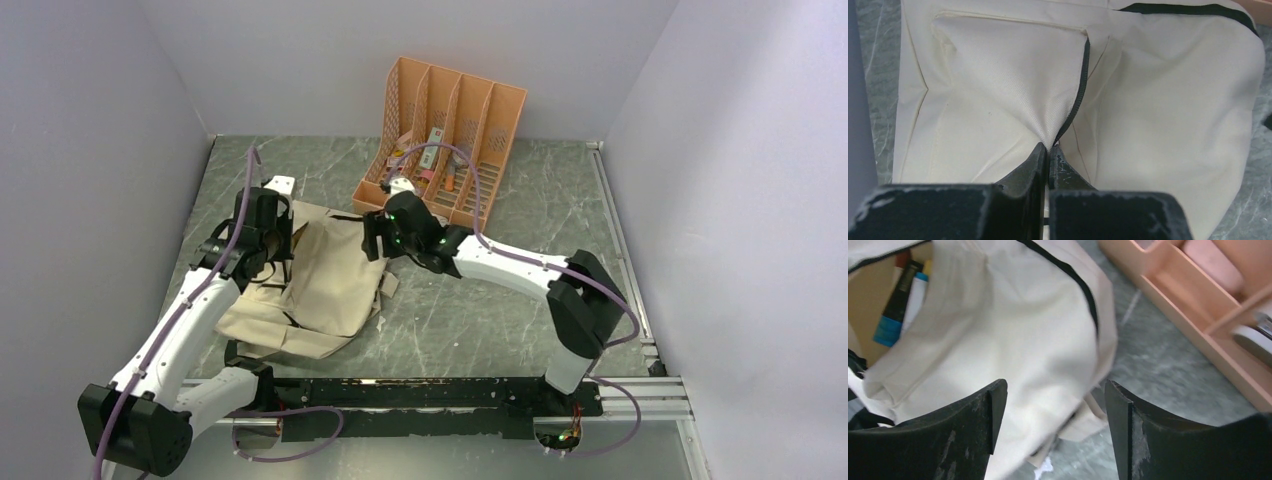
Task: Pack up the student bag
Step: Adjust the student bag at the center of the board, then zip the student bag at the center of the board.
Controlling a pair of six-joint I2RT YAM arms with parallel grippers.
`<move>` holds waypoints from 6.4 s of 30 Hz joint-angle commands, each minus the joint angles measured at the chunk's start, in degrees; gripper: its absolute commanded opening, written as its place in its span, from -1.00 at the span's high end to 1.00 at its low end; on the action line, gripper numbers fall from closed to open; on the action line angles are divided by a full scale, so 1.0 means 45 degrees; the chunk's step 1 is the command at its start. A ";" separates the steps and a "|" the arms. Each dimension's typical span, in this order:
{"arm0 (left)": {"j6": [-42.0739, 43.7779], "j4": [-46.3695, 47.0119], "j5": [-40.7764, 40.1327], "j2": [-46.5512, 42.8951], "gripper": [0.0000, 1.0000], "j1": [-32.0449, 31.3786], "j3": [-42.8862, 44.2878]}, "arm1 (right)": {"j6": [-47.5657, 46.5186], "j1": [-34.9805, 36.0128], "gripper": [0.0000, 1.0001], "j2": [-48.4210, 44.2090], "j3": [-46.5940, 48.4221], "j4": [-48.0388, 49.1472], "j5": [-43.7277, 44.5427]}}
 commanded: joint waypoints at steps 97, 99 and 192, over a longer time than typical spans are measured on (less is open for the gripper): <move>-0.2753 0.4616 0.4768 0.3509 0.36 -0.4724 -0.0550 | 0.2449 -0.5056 0.60 -0.9719 -0.7922 -0.1912 -0.2386; -0.2950 0.4349 0.4123 0.3458 0.36 -0.4742 -0.0490 | 0.2208 -0.5121 0.38 -0.9975 -0.7596 -0.2354 -0.2068; -0.3950 0.6897 0.5814 0.2855 0.09 -0.5367 -0.1774 | 0.3919 -0.0186 0.26 -0.5846 -0.6335 0.2666 0.1307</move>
